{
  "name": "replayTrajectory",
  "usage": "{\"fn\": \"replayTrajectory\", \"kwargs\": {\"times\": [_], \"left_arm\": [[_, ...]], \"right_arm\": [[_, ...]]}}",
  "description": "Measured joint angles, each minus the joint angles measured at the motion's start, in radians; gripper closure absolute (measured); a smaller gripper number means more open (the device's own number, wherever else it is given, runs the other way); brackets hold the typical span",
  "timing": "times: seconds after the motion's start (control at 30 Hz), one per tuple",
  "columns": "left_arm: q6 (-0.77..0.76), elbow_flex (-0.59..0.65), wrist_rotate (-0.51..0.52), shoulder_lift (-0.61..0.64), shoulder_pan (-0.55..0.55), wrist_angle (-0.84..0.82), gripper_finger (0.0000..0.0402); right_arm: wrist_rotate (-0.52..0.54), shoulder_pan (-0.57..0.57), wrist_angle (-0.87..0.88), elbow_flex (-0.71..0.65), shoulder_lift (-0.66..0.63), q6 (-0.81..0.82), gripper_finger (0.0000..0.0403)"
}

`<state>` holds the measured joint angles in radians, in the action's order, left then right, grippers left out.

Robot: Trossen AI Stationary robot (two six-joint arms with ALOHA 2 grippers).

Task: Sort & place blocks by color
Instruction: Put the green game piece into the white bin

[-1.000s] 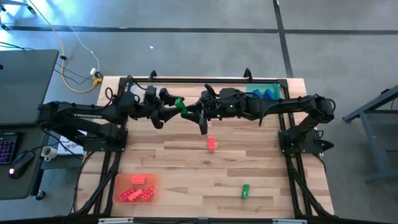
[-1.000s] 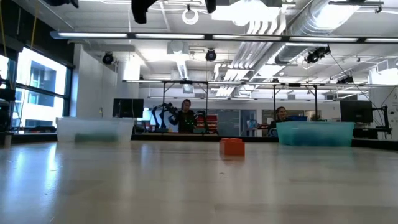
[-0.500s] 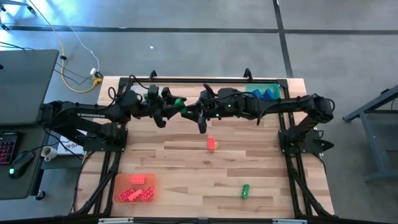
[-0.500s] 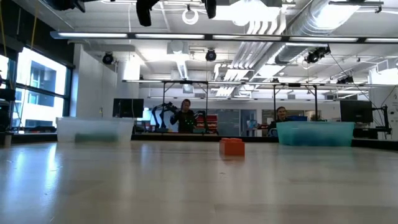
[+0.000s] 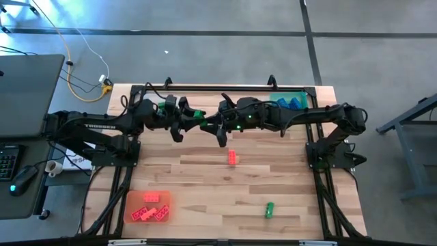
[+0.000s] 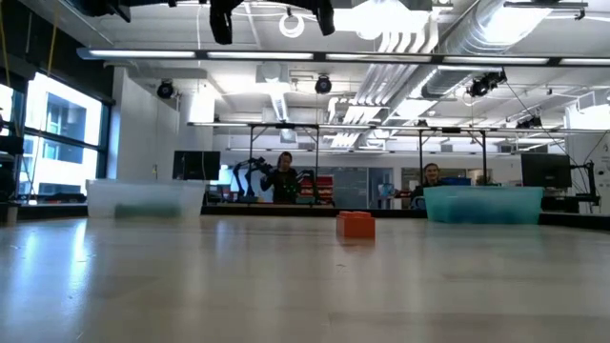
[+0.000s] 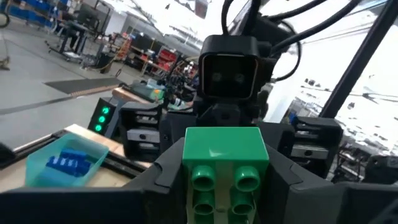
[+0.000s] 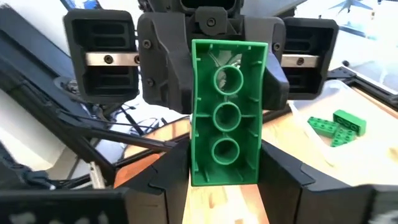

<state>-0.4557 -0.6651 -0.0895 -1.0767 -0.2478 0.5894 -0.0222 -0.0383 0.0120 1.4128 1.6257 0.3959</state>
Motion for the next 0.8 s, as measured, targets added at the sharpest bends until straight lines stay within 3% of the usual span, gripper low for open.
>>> {"fn": "replayTrajectory", "kwargs": {"times": [0.17, 0.4, 0.7, 0.8], "left_arm": [[0.037, 0.000, 0.001, 0.012, -0.002, -0.064, 0.0293], [0.045, 0.000, -0.008, 0.059, -0.030, -0.173, 0.0293], [0.125, 0.000, -0.032, 0.203, -0.126, -0.525, 0.0293], [0.174, 0.000, 0.020, 0.239, -0.176, -0.688, 0.0293]], "right_arm": [[0.024, 0.000, 0.042, 0.000, 0.000, -0.016, 0.0240], [0.075, -0.001, 0.084, 0.000, -0.002, -0.010, 0.0184], [0.090, -0.015, 0.179, 0.000, -0.002, 0.055, 0.0163], [0.093, -0.021, 0.232, 0.000, -0.002, 0.083, 0.0162]]}}
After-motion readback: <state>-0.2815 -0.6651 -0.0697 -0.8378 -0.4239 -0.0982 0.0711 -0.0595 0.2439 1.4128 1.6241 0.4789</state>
